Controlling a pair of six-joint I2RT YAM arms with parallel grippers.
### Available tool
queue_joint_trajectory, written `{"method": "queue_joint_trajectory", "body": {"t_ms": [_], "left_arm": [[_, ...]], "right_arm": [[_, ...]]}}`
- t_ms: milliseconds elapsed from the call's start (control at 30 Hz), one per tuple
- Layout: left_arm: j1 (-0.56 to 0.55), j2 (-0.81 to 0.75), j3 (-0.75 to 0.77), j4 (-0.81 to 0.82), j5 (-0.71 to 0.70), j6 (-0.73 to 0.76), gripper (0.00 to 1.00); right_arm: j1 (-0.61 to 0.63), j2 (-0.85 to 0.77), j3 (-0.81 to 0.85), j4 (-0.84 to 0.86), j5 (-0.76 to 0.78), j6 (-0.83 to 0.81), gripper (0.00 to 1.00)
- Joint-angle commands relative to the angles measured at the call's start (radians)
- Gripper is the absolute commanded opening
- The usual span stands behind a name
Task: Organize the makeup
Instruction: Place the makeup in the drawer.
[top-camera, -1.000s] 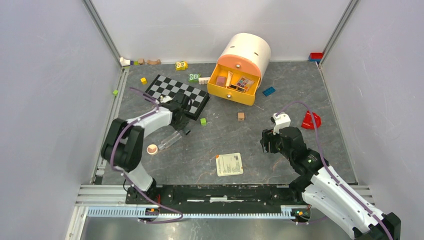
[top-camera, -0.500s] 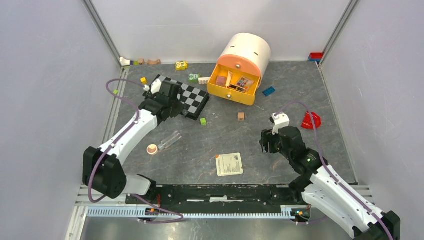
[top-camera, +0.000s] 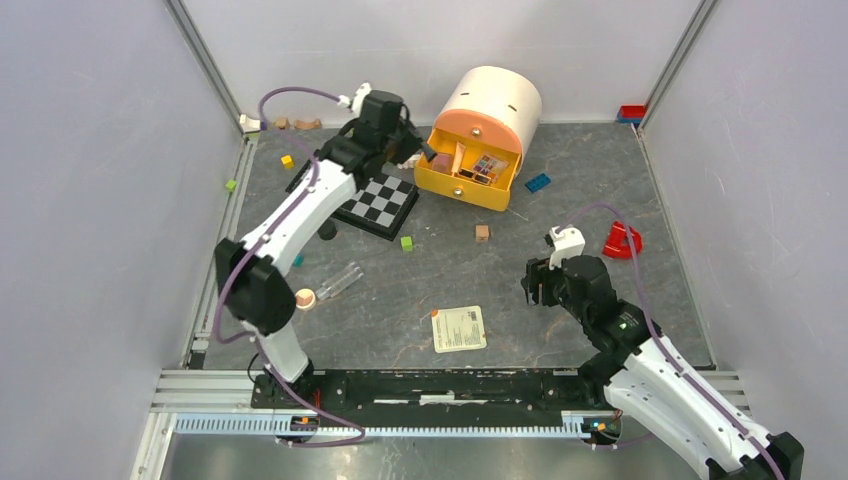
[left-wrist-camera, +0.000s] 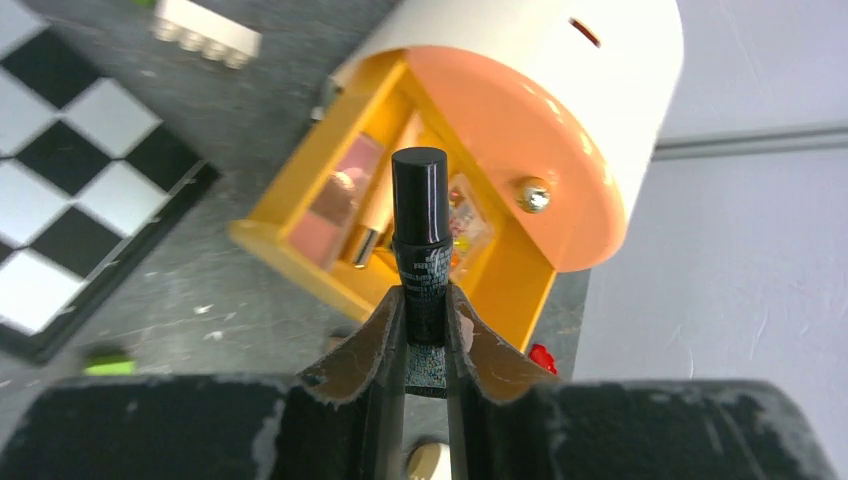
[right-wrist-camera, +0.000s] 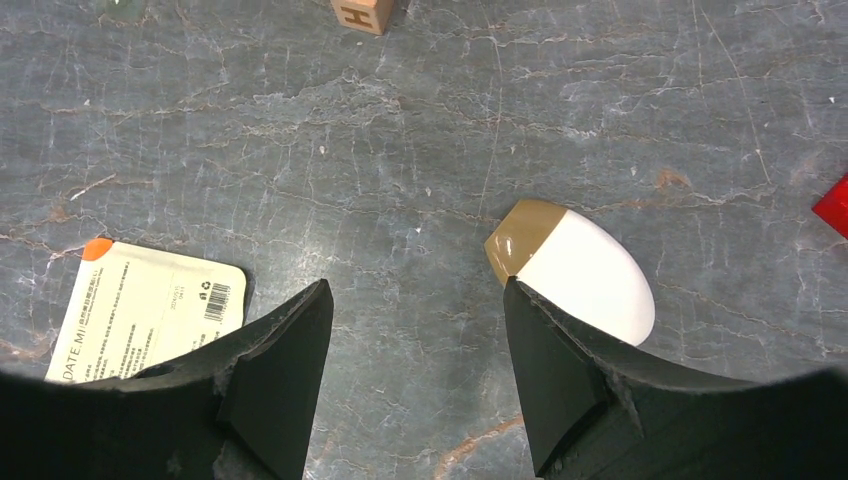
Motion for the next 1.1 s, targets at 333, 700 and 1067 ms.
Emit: {"method": "queue_joint_trajectory", "body": {"t_ms": [333,700,1067], "left_arm": [[-0.114,0.39,0.37,0.037,0.062,-0.069,0.25],[-0.122,0.499,0.41,0.046,0.029,-0.081,0.25],[-0.122,0.588,0.471,0.044,0.03,-0.087,0.32]], "right_arm": [[0.003,-0.048,0.021,-0.039,0.065,-0.005,0.7],[0.004,-0.044,0.019,-0.039,0.079,-0.019,0.7],[0.003,-0.038,0.039,-0.059,0.096,-0.036,0.71]]}}
